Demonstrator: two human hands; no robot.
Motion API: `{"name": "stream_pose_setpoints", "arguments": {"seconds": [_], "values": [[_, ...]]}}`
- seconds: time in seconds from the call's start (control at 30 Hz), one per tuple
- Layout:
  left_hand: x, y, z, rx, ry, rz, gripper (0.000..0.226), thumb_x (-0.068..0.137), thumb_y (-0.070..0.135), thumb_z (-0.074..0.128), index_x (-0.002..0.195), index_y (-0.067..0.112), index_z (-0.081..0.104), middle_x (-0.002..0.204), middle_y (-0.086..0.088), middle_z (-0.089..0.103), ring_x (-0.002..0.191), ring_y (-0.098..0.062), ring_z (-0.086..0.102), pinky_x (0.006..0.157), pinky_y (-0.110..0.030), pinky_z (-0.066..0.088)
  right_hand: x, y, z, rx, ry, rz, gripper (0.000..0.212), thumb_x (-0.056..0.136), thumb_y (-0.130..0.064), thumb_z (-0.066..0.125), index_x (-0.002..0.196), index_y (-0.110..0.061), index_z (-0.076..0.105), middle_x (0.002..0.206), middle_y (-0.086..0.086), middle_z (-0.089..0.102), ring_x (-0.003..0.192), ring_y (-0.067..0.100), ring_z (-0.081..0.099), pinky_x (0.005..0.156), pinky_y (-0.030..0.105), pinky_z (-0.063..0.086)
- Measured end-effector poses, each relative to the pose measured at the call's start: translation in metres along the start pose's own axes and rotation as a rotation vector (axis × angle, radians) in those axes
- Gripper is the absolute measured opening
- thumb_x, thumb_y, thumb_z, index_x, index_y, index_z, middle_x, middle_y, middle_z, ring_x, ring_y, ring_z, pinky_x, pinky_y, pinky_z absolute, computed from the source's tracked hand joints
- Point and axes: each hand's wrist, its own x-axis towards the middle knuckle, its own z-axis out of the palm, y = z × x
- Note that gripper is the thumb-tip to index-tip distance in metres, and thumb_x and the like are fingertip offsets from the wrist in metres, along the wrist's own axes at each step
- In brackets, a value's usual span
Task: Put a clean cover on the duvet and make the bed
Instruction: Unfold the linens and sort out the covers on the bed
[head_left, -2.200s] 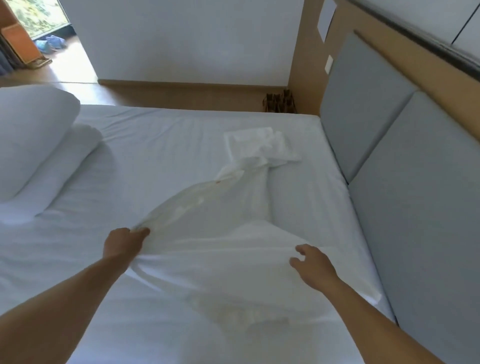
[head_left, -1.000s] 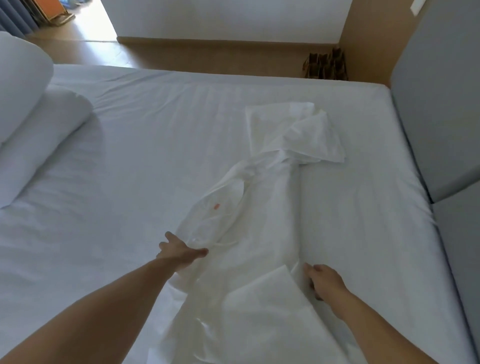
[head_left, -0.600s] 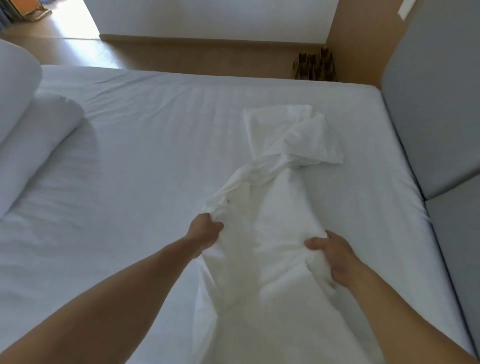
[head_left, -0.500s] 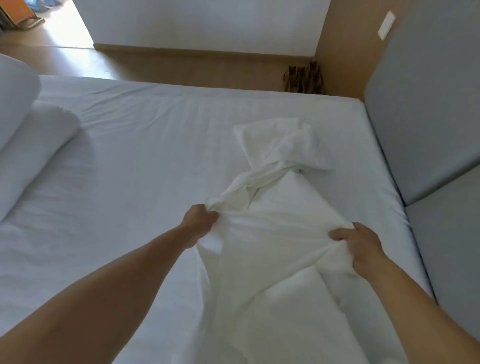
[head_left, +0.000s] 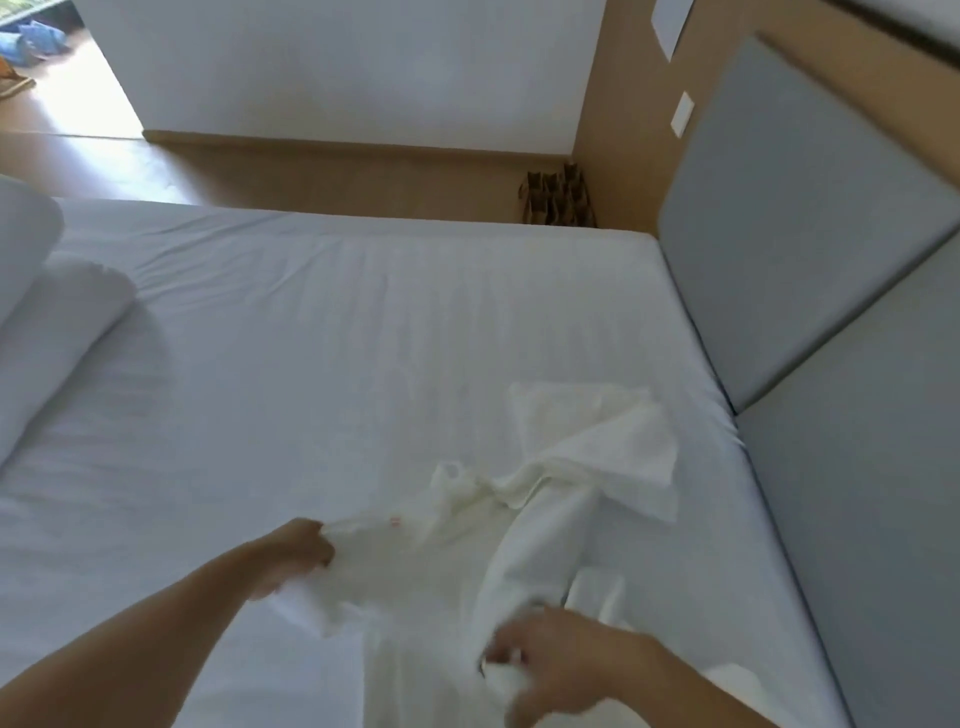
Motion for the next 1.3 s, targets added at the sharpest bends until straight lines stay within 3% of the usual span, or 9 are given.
{"name": "stream_pose_setpoints", "arguments": {"seconds": [0.07,0.17,0.37,0.47,0.7,0.8,0.97,1.13,1.3], "values": [[-0.003,-0.046,-0.008,0.047,0.017,-0.074,0.024,0.071,0.005,0.059,0.093,0.004,0.068,0.085,-0.015,0.066,0.077,-0.029,0.064,0.059,-0.024,0.046,0.010,0.008,0.015,0.172,-0.165,0.103,0.037,0.084,-0.037,0.069,0.118,-0.021,0.069,0.098,-0.008,0.071,0.088,0.011,0.066,0.080,0.024,0.051],[-0.008,-0.072,-0.001,0.126,-0.083,-0.116,0.017,0.079,0.004,0.056,0.094,0.007,0.065,0.079,-0.008,0.060,0.069,-0.022,0.058,0.054,-0.019,0.040,0.025,0.050,0.017,0.469,0.073,0.339,0.029,0.089,-0.033,0.067,0.101,-0.007,0.072,0.084,0.006,0.075,0.063,0.012,0.066,0.055,0.021,0.049],[0.017,-0.029,0.030,0.240,-0.043,-0.026,0.075,0.068,0.035,0.077,0.134,0.013,0.048,0.119,-0.004,0.058,0.103,-0.019,0.058,0.081,-0.028,0.050,0.046,0.145,-0.006,0.565,0.615,0.690,0.072,0.086,-0.037,0.070,0.146,-0.010,0.041,0.141,0.013,0.052,0.125,0.032,0.054,0.098,0.039,0.045],[0.036,0.010,0.048,0.384,0.106,0.108,0.113,0.069,0.046,0.082,0.157,0.022,0.014,0.150,-0.008,0.039,0.134,-0.027,0.043,0.108,-0.040,0.040,0.063,0.169,-0.013,0.806,0.713,0.711,0.087,0.083,-0.032,0.076,0.151,-0.009,0.028,0.146,0.018,0.044,0.125,0.038,0.051,0.098,0.045,0.047],[0.090,0.075,0.104,0.702,0.193,0.269,0.126,0.069,0.057,0.079,0.158,0.024,-0.004,0.163,-0.004,0.017,0.151,-0.025,0.013,0.118,-0.047,0.024,0.105,0.202,-0.003,1.461,0.754,0.762,0.079,0.078,-0.044,0.081,0.138,-0.005,0.048,0.136,0.010,0.053,0.115,0.036,0.054,0.085,0.045,0.055],[0.102,0.079,0.116,0.774,0.312,0.230,0.113,0.075,0.059,0.072,0.157,0.021,0.004,0.146,-0.007,0.043,0.136,-0.029,0.041,0.111,-0.044,0.031,0.108,0.208,-0.007,1.541,0.734,0.682,0.058,0.082,-0.037,0.079,0.125,-0.004,0.060,0.112,0.009,0.065,0.080,0.023,0.062,0.053,0.029,0.042],[0.092,0.082,0.118,0.688,0.293,0.302,0.019,0.089,0.019,0.049,0.105,0.018,0.061,0.109,-0.007,0.068,0.097,-0.029,0.063,0.072,-0.030,0.042,0.085,0.200,-0.046,1.812,0.760,0.441,0.020,0.091,-0.015,0.062,0.111,-0.013,0.061,0.079,0.004,0.062,0.053,0.013,0.058,0.044,0.022,0.037],[0.046,0.104,0.092,0.469,0.190,0.464,0.029,0.081,0.034,0.052,0.091,0.013,0.068,0.114,-0.003,0.058,0.111,-0.023,0.050,0.087,-0.035,0.047,0.036,0.159,-0.126,1.868,0.895,0.195,0.008,0.095,-0.013,0.056,0.102,-0.014,0.059,0.094,0.009,0.066,0.075,0.024,0.067,0.060,0.032,0.045],[-0.016,0.120,0.058,0.042,0.070,0.500,0.017,0.063,0.027,0.046,0.062,0.033,0.061,0.083,-0.004,0.066,0.065,-0.015,0.051,0.060,-0.027,0.041,-0.016,0.113,-0.194,1.793,0.993,0.000,0.004,0.096,-0.010,0.058,0.095,-0.007,0.060,0.080,0.012,0.063,0.059,0.021,0.064,0.059,0.032,0.053]]}}
